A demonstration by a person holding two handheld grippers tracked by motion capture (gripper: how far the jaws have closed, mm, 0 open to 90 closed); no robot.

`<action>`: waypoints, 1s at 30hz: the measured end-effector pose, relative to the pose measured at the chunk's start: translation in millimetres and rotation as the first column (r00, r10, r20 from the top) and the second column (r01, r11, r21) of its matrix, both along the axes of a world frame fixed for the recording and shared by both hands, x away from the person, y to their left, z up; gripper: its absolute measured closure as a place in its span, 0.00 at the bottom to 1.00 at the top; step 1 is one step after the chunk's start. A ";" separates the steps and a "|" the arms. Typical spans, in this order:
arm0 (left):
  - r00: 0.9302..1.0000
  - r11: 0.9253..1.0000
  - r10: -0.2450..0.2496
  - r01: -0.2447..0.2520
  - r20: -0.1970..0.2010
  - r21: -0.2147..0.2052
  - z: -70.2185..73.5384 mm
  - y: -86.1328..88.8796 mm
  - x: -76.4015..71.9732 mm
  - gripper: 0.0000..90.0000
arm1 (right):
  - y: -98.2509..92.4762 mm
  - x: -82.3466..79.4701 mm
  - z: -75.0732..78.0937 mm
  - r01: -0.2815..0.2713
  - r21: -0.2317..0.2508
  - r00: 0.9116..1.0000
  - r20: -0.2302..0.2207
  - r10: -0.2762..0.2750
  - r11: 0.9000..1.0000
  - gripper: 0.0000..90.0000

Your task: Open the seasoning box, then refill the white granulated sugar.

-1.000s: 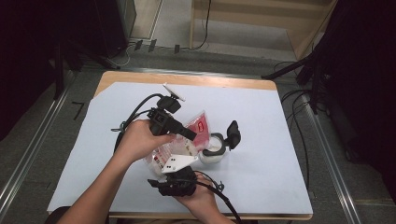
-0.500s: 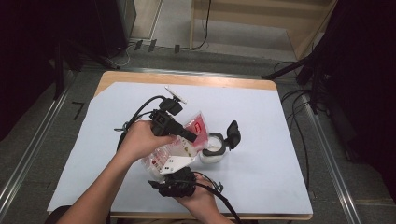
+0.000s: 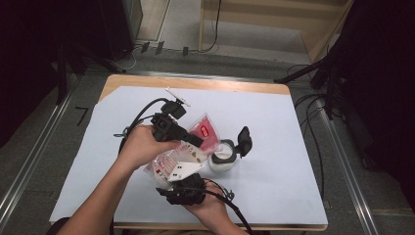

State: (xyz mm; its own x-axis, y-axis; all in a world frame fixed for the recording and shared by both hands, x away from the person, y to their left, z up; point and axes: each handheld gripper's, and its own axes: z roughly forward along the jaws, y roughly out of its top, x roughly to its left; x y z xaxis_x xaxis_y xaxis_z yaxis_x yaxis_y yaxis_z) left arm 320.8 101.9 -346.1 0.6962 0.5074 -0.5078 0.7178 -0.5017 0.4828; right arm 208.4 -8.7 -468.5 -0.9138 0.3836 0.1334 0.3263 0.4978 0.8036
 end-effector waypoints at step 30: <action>0.995 0.991 0.066 -0.056 0.073 -0.125 16.6 35.8 4.0 0.97 | -21.7 27.3 1.2 0.099 0.008 0.995 -0.002 -0.099 0.995 0.65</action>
State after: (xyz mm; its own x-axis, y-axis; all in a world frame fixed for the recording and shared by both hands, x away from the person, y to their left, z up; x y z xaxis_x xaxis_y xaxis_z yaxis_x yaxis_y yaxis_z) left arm 324.8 137.7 -329.5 0.7052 0.4875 -0.5148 0.7035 -0.3916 0.5930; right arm 235.6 -30.5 -467.3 -0.8713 0.4708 0.1384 0.3750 0.4568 0.8067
